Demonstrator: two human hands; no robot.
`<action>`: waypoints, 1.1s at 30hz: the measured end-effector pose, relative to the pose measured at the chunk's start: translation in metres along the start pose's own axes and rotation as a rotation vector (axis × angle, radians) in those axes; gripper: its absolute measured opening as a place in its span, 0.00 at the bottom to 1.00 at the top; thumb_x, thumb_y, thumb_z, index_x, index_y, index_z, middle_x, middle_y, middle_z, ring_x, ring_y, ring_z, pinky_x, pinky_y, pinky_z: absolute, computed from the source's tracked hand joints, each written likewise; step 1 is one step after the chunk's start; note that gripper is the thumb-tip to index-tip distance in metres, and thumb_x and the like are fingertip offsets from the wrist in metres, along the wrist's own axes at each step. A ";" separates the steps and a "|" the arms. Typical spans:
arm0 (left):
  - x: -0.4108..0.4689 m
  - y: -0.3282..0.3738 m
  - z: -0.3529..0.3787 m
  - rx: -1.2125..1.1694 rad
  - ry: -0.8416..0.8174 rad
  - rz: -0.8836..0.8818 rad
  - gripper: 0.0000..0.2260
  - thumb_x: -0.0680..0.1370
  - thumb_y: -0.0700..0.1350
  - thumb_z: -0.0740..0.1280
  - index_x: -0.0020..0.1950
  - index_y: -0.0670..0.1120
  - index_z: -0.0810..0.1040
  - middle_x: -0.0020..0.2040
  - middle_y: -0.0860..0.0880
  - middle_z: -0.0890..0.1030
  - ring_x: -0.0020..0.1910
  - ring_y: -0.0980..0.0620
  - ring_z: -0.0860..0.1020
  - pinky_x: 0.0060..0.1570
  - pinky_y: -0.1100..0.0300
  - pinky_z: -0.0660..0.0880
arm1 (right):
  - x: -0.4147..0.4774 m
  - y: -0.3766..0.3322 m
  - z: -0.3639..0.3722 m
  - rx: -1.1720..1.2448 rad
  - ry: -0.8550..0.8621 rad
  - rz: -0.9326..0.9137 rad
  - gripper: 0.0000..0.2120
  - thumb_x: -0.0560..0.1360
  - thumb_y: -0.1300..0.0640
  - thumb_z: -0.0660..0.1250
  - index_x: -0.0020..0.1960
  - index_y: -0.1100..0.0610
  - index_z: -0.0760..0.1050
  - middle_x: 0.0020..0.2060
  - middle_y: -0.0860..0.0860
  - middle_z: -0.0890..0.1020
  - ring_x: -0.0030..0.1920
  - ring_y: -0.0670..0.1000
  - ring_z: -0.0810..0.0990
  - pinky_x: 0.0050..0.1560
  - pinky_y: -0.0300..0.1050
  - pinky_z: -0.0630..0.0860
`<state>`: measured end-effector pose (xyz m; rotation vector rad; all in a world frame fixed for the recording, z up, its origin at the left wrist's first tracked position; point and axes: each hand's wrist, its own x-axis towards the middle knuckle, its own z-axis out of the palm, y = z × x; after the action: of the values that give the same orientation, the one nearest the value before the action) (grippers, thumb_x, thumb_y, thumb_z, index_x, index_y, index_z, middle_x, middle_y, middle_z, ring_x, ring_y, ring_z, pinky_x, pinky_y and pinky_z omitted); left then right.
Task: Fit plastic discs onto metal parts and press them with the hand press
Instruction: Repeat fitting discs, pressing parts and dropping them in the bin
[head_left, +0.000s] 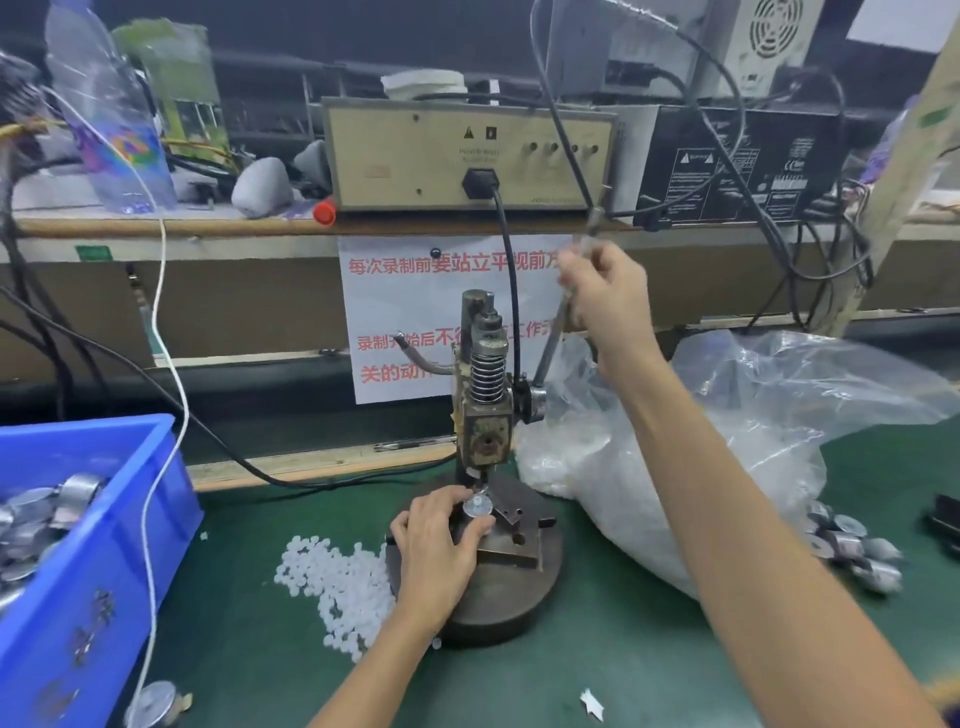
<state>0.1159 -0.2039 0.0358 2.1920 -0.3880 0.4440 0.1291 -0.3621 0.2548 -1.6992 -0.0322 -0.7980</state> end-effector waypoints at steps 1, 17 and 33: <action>0.000 0.000 0.000 -0.002 0.003 0.002 0.11 0.74 0.51 0.69 0.55 0.52 0.77 0.51 0.63 0.73 0.54 0.60 0.69 0.52 0.65 0.53 | -0.021 0.003 0.002 0.017 0.065 -0.075 0.06 0.77 0.58 0.64 0.41 0.53 0.71 0.34 0.45 0.72 0.31 0.44 0.67 0.35 0.38 0.67; -0.001 -0.002 0.000 0.002 0.017 0.005 0.11 0.75 0.53 0.68 0.55 0.51 0.77 0.54 0.59 0.77 0.56 0.57 0.71 0.55 0.64 0.53 | -0.044 0.013 0.020 0.274 0.227 -0.090 0.10 0.76 0.67 0.61 0.55 0.57 0.73 0.41 0.49 0.77 0.37 0.43 0.72 0.38 0.38 0.69; -0.040 0.022 -0.009 -0.063 0.040 0.059 0.14 0.67 0.50 0.76 0.49 0.54 0.76 0.51 0.60 0.77 0.53 0.58 0.72 0.54 0.62 0.57 | -0.198 0.125 -0.019 0.121 -0.155 0.581 0.06 0.78 0.62 0.63 0.49 0.54 0.78 0.37 0.52 0.83 0.29 0.45 0.75 0.28 0.37 0.70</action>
<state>0.0700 -0.2047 0.0385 2.1115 -0.4402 0.5012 0.0213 -0.3405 0.0466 -1.5374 0.2896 -0.2255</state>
